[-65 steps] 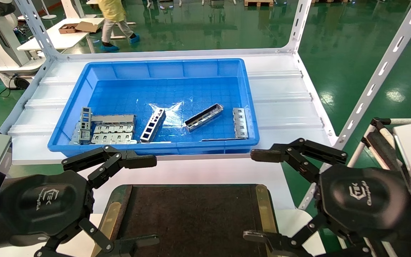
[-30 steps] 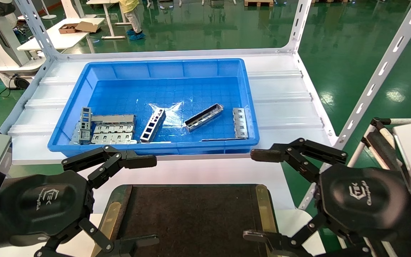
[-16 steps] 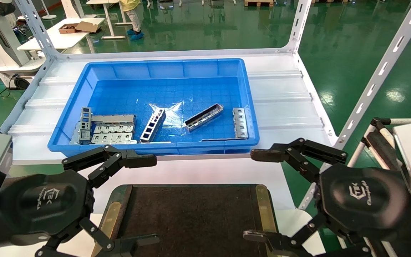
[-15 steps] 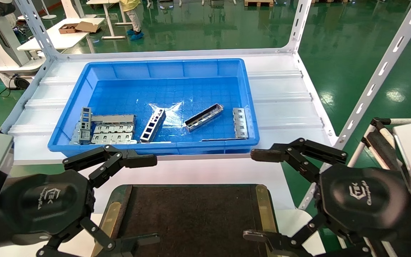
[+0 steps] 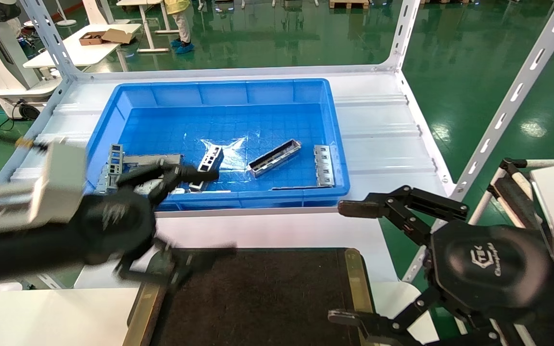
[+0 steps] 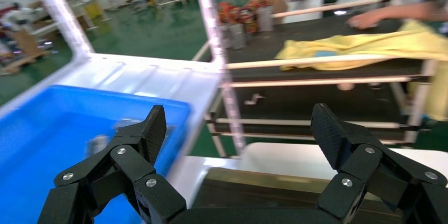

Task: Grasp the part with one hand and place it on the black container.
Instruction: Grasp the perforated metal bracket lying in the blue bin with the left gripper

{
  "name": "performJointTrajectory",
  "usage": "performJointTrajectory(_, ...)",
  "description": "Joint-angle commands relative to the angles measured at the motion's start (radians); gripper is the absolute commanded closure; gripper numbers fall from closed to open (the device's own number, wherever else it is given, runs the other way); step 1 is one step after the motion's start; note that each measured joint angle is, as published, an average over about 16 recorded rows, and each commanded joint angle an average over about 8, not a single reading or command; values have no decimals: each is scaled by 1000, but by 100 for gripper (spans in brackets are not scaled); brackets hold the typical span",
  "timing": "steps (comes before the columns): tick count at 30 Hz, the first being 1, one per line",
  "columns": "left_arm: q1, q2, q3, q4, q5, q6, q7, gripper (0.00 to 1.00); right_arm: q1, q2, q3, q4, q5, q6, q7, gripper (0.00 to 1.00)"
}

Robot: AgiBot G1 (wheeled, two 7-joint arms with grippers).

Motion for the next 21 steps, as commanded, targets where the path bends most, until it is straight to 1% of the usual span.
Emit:
performJointTrajectory(1,-31,23,12,19,36,-24,1,0,0,0,0,0,0,0,0,0)
performJointTrajectory(6,-149,112,58,147,139,-62,31,0,0,0,-1,0,0,0,0,0)
performJointTrajectory(11,-258,208,108,312,235,-84,88,0,0,0,-1,0,1,0,0,0)
performJointTrajectory(16,-349,305,146,494,308,-117,159,0,0,1,-1,0,1,1,-1,0)
performJointTrajectory(21,-427,399,169,683,361,-183,231,0,0,1,-2,0,1,1,-1,0)
